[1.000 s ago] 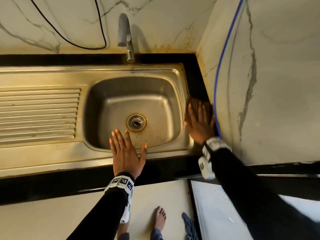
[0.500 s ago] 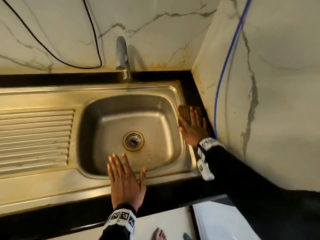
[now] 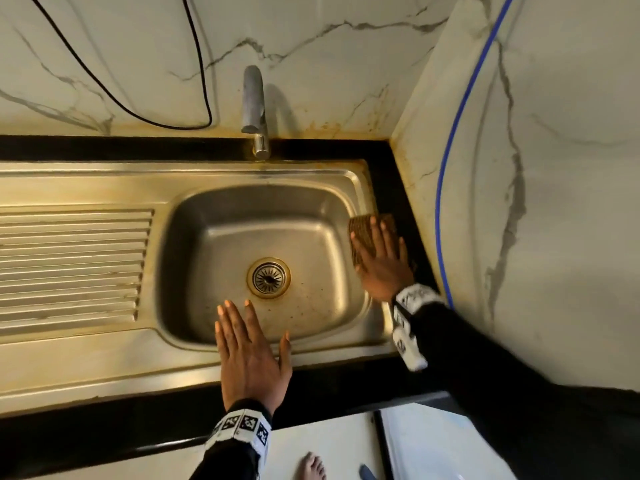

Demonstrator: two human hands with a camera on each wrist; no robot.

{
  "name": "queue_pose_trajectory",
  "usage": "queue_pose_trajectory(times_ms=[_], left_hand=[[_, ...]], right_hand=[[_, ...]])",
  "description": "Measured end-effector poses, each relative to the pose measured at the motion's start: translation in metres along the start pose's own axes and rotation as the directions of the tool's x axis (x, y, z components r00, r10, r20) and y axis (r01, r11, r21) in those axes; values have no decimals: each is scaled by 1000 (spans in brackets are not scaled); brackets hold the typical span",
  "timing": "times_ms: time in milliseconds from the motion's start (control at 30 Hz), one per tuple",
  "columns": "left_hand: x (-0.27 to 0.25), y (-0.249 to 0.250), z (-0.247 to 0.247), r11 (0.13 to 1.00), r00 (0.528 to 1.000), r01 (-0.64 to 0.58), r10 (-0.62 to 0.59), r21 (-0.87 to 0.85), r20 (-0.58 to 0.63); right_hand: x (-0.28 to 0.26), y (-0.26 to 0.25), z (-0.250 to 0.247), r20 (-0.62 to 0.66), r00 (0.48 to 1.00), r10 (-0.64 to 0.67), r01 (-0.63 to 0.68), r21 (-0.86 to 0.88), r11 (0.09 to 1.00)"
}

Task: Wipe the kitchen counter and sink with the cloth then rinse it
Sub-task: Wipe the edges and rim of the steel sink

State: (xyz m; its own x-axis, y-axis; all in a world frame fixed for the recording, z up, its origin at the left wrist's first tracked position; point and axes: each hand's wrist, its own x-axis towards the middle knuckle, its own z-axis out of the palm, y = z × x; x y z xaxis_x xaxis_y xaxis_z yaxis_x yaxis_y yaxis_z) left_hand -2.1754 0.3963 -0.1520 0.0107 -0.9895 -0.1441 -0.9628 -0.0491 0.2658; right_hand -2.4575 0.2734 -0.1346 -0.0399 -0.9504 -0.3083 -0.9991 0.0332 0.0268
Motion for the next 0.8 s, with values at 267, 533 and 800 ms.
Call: queue_pose_trajectory(times_ms=[267, 533, 800], left_hand=[[-3, 3, -6, 999, 999, 39, -39, -7, 26], [-3, 2, -3, 998, 999, 38, -38, -41, -1], [-3, 0, 4, 1000, 1000, 17, -18, -26, -3]], right_hand=[[-188, -11, 60, -102, 991, 88, -77, 106, 991], [-122, 33, 50, -39, 952, 303, -295, 144, 944], [1, 40, -5, -20, 966, 260, -244, 276, 929]])
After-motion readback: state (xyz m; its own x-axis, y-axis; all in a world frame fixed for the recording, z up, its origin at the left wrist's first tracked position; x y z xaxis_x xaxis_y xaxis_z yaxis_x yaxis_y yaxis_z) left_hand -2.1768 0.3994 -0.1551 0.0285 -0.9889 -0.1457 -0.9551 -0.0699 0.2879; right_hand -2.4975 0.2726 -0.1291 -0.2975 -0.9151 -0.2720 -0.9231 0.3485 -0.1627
